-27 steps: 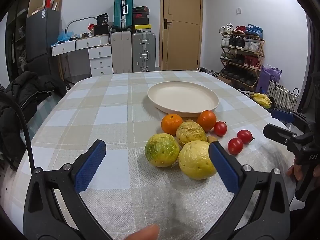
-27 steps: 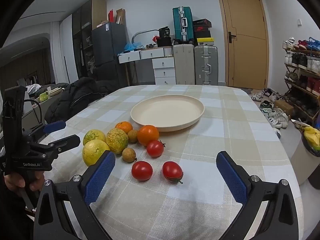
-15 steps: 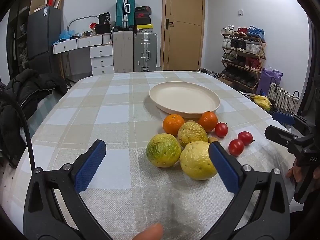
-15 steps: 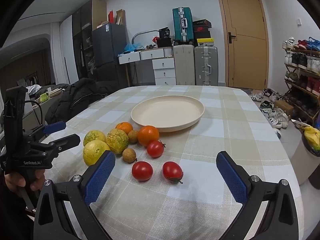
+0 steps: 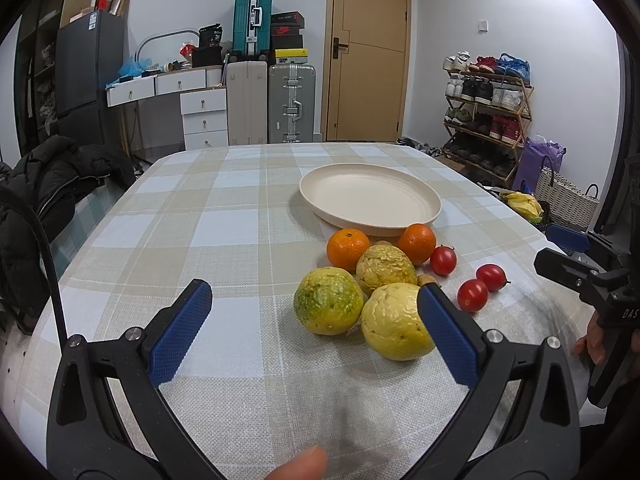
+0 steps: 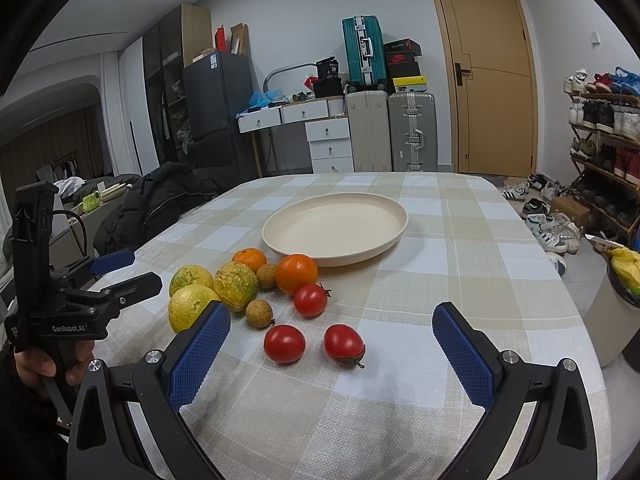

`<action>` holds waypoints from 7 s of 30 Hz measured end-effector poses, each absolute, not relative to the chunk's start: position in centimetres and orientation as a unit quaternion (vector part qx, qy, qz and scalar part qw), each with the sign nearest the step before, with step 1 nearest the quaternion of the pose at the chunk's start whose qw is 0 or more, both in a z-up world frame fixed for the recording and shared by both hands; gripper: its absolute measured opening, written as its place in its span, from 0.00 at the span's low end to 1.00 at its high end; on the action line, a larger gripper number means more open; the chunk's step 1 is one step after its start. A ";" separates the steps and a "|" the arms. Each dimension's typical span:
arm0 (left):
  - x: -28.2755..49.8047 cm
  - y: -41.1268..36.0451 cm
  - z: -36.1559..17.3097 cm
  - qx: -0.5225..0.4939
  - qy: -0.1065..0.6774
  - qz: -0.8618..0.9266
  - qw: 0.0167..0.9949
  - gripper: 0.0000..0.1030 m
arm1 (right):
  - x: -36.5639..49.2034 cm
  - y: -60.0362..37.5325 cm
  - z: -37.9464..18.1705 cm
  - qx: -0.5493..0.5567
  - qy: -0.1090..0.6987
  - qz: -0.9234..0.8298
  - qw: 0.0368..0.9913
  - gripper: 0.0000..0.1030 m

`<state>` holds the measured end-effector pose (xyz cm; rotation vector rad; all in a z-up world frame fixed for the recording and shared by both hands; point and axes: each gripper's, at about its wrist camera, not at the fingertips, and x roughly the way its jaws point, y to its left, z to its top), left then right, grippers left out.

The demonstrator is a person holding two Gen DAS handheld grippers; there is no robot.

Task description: Organize fruits

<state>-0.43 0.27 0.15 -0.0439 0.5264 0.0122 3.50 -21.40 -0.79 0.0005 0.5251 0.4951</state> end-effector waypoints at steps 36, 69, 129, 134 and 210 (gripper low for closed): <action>-0.5 0.1 0.3 -0.026 0.258 0.007 0.966 0.99 | 4.2 -21.9 -1.3 0.019 0.272 0.249 0.929 1.00; -0.5 0.5 0.5 -0.028 0.250 0.005 0.968 0.99 | 4.5 -21.7 -1.4 0.010 0.285 0.253 0.925 1.00; 7.3 3.5 -2.7 -0.107 0.393 -0.072 0.910 0.54 | 8.6 -18.7 -4.7 -0.072 0.427 0.226 0.873 0.35; 7.2 3.1 -2.6 -0.097 0.393 -0.084 0.911 0.43 | 8.4 -18.8 -4.7 -0.068 0.425 0.231 0.873 0.31; 14.3 -2.4 2.0 -0.048 0.320 -0.055 0.945 0.44 | 14.9 -16.7 0.5 0.025 0.349 0.238 0.906 0.27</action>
